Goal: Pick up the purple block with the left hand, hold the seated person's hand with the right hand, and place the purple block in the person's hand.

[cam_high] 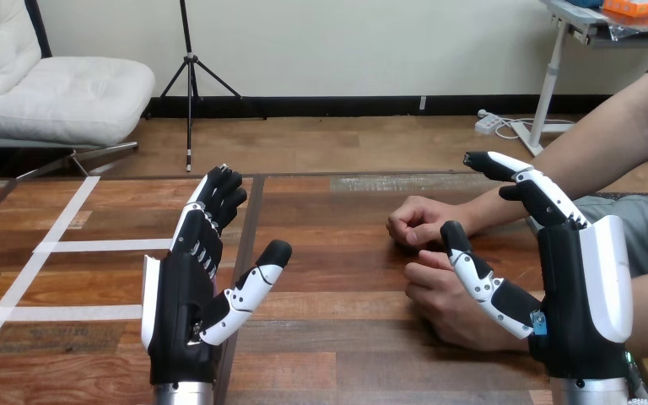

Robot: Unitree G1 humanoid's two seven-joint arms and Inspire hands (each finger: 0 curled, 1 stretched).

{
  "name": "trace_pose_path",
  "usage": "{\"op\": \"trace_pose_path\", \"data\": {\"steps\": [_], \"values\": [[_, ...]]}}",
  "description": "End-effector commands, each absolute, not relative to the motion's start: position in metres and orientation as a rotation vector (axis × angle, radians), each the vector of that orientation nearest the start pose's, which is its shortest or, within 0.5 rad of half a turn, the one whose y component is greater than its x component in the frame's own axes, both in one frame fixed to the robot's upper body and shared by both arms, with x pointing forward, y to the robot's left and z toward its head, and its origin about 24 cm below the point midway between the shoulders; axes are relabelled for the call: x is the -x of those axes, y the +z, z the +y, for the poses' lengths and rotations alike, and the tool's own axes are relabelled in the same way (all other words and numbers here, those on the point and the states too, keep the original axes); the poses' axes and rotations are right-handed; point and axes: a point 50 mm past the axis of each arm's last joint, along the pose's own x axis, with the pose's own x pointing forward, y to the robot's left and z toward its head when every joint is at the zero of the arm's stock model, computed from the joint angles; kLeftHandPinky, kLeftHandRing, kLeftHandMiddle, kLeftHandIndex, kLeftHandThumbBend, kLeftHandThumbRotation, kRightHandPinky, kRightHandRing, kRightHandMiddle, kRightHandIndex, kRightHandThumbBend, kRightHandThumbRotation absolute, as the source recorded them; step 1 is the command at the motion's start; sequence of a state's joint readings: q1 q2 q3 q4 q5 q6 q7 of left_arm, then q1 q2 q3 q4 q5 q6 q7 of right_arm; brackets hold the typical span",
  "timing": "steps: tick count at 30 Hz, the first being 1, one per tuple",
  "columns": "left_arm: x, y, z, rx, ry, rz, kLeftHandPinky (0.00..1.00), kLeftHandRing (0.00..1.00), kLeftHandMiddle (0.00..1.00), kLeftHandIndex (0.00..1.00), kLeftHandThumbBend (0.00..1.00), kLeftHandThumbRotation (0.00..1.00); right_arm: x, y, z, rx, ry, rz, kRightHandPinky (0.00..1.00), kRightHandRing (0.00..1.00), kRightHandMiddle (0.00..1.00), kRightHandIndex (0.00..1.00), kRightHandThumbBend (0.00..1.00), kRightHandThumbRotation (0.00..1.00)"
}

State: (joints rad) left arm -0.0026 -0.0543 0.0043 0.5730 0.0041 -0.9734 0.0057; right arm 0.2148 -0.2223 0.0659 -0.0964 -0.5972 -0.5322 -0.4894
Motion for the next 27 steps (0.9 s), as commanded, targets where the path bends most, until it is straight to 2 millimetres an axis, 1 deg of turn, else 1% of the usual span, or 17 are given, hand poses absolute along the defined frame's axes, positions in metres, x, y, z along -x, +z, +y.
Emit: {"op": "trace_pose_path", "data": {"steps": [1,27], "values": [[-0.2319,0.0233,0.1266,0.073,-0.008,-0.491,0.89,0.85,0.87,0.87,0.65,0.33,-0.2054,0.0808,-0.1686,0.633,-0.201,-0.613,0.67,0.75,0.76,0.74,0.39,0.23],[-0.2333,0.0244,0.1266,0.066,-0.012,-0.494,0.89,0.85,0.87,0.87,0.66,0.34,-0.2060,0.0817,-0.1684,0.630,-0.203,-0.617,0.67,0.75,0.76,0.74,0.39,0.22]]}}
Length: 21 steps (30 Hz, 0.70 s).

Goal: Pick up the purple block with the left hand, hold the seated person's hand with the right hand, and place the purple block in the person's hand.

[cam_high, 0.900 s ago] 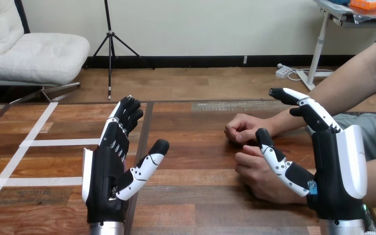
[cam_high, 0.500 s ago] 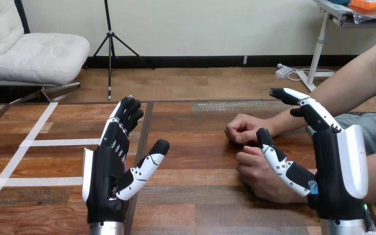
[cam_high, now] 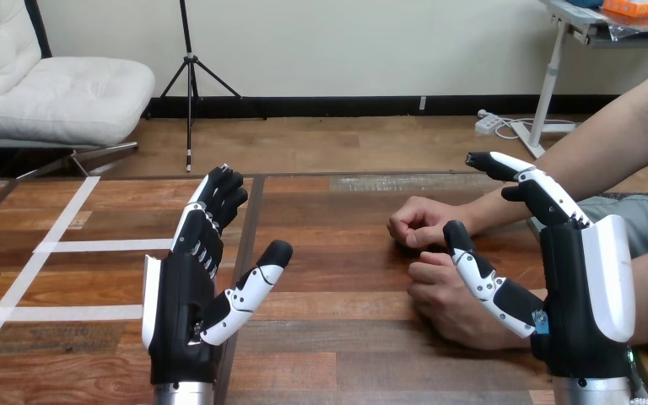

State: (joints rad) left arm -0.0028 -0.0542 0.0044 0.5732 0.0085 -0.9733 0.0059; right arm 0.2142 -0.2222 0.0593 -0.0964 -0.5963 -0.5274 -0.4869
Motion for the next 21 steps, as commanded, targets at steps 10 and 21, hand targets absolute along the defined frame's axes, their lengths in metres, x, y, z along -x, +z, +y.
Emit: {"op": "trace_pose_path", "data": {"steps": [10,21], "values": [[-0.2334,0.0244,0.1268,0.067,-0.012,-0.493,0.89,0.85,0.86,0.87,0.67,0.35,-0.2059,0.0819,-0.1681,0.627,-0.207,-0.615,0.67,0.75,0.76,0.74,0.39,0.22],[-0.2332,0.0253,0.1267,0.068,-0.013,-0.495,0.89,0.85,0.87,0.87,0.67,0.35,-0.2061,0.0821,-0.1680,0.630,-0.206,-0.613,0.67,0.75,0.76,0.74,0.39,0.23]]}}
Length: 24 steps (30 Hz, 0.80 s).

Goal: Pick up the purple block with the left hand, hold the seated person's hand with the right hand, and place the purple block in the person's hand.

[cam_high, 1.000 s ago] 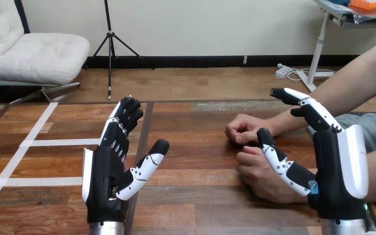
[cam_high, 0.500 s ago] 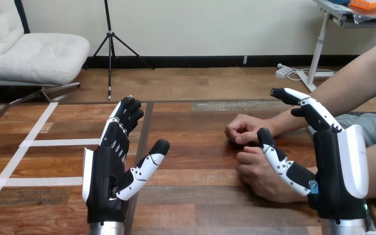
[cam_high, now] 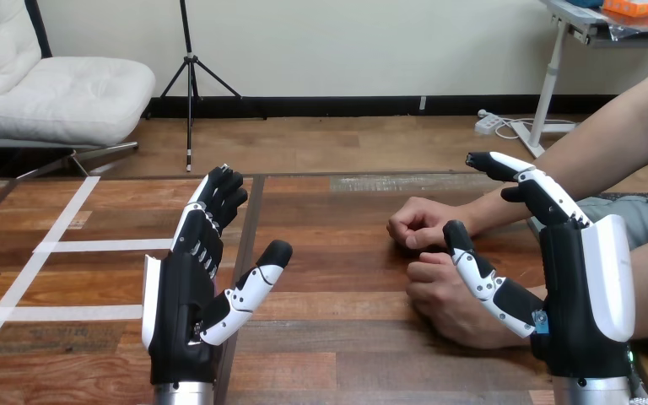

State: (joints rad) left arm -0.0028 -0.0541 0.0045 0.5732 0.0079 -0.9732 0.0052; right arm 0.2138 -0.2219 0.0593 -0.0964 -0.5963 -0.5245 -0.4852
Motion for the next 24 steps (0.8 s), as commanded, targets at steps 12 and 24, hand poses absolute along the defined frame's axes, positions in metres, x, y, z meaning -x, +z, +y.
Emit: {"op": "trace_pose_path", "data": {"steps": [12,24], "values": [[-0.2327,0.0257,0.1275,0.063,-0.013,-0.500,0.89,0.86,0.87,0.87,0.66,0.35,-0.2063,0.0815,-0.1680,0.633,-0.202,-0.624,0.67,0.75,0.76,0.74,0.39,0.23],[-0.2315,0.0309,0.1345,0.007,0.020,-0.541,0.92,0.89,0.88,0.88,0.68,0.37,-0.2056,0.0810,-0.1673,0.636,-0.203,-0.617,0.67,0.75,0.76,0.74,0.38,0.23]]}}
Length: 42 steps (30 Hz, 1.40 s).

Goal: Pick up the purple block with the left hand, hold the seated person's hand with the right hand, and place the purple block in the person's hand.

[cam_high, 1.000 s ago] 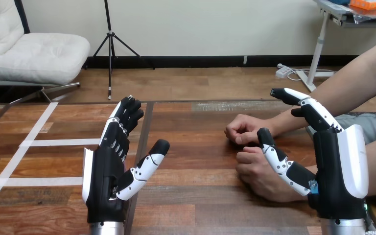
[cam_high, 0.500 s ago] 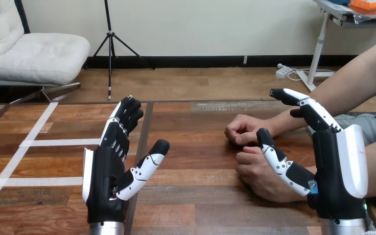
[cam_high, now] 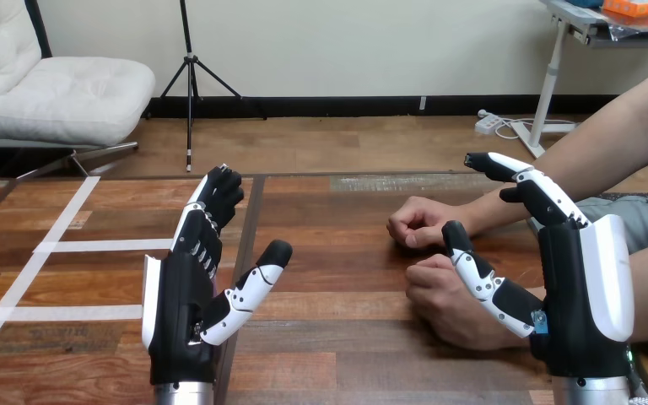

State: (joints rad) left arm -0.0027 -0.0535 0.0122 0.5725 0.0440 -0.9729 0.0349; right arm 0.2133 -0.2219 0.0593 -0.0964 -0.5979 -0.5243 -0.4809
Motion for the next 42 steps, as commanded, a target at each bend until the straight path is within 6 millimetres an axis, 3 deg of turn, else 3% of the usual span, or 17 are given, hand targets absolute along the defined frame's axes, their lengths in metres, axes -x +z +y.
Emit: {"op": "trace_pose_path", "data": {"steps": [1,15,24,42], "values": [[-0.231,0.032,0.136,-0.008,0.027,-0.553,0.92,0.89,0.88,0.88,0.68,0.36,-0.205,0.081,-0.167,0.638,-0.203,-0.617,0.67,0.75,0.76,0.74,0.38,0.23],[-0.228,0.049,0.156,-0.225,0.083,-0.650,0.94,0.92,0.90,0.87,0.69,0.24,-0.205,0.080,-0.167,0.643,-0.199,-0.614,0.67,0.75,0.76,0.74,0.38,0.24],[-0.226,0.057,0.166,-0.259,0.078,-0.666,0.93,0.91,0.90,0.86,0.70,0.21,-0.205,0.079,-0.166,0.645,-0.197,-0.608,0.67,0.75,0.76,0.74,0.38,0.25],[-0.238,0.067,0.200,-0.602,0.082,-0.610,0.84,0.87,0.88,0.85,0.71,0.27,-0.205,0.078,-0.165,0.655,-0.195,-0.604,0.66,0.74,0.75,0.73,0.38,0.23]]}}
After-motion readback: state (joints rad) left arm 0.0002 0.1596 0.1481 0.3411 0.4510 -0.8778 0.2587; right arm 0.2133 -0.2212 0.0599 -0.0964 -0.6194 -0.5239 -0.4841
